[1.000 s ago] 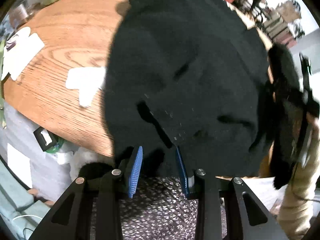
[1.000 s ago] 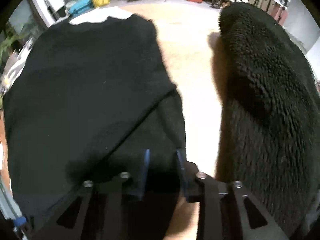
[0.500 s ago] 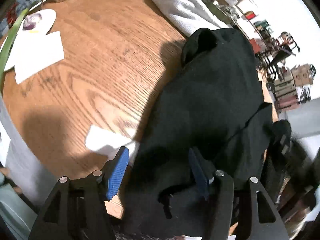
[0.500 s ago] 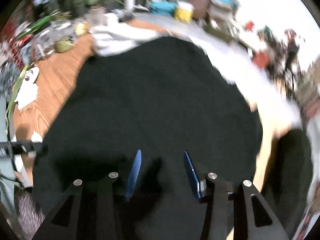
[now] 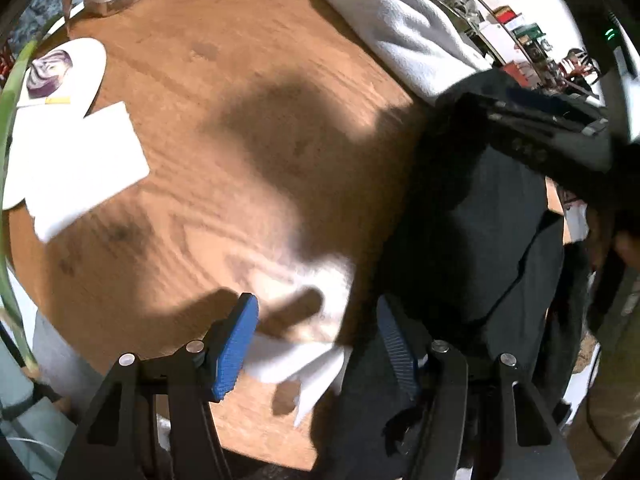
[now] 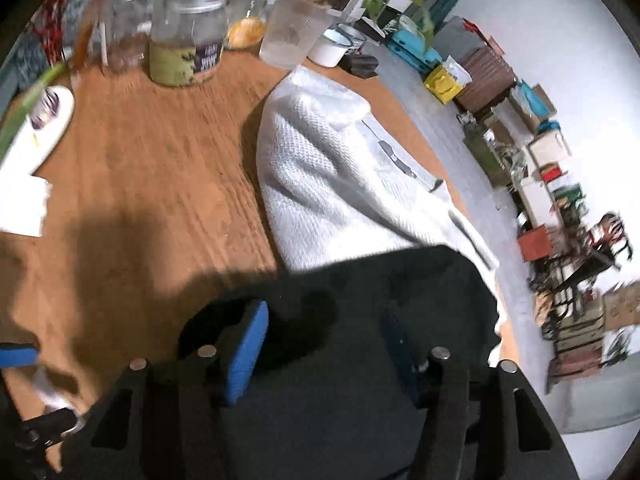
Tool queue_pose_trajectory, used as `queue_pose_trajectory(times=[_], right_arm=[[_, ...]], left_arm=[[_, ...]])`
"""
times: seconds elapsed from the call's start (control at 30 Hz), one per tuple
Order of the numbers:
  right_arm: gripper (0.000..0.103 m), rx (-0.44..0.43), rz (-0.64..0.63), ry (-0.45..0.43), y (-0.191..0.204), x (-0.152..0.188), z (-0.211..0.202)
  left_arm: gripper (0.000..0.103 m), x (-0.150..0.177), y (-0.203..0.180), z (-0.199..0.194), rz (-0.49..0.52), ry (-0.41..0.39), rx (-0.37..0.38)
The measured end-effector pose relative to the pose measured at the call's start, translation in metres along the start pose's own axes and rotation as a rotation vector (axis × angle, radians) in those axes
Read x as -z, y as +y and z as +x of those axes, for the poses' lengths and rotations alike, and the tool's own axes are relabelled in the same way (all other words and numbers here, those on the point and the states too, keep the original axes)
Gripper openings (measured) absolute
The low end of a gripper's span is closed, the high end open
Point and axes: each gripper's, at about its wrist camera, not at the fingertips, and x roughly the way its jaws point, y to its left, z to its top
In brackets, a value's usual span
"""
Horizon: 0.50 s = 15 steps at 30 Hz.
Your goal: Fold clothes
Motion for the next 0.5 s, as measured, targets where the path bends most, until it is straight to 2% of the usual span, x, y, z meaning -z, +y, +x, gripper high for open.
queue_pose_trajectory(times=[0.03,0.07,0.1,0.13,0.2,0.37,0.5], right_arm=[[0.024,-0.005,0.005,0.004,0.001,-0.002,0.006],[0.006,-0.037,0.032,0.001,-0.002,0.0,0.008],[0.002,-0.069,0.06,-0.003,-0.005,0.002,0.01],[0.003,-0.093,0.088,-0.016,-0.009,0.006,0.009],[0.004,-0.079,0.141,-0.042,-0.026,0.023,0.004],[0.001,-0.006,0.265,-0.064,-0.074,0.071,-0.004],[0.001,-0.077,0.412,0.008,-0.123,0.125,0.004]], left_arm=[[0.063,-0.004,0.0,0.0,-0.015,0.0,0.014],[0.063,-0.007,0.0,0.001,-0.029,-0.001,0.028],[0.063,-0.01,0.003,0.001,-0.064,0.002,0.061],[0.063,-0.013,0.006,0.002,-0.099,0.005,0.093],[0.063,-0.017,0.009,0.004,-0.162,0.013,0.15],[0.063,-0.018,-0.007,0.016,-0.165,0.027,0.127],[0.063,-0.014,-0.022,0.023,-0.133,0.025,0.086]])
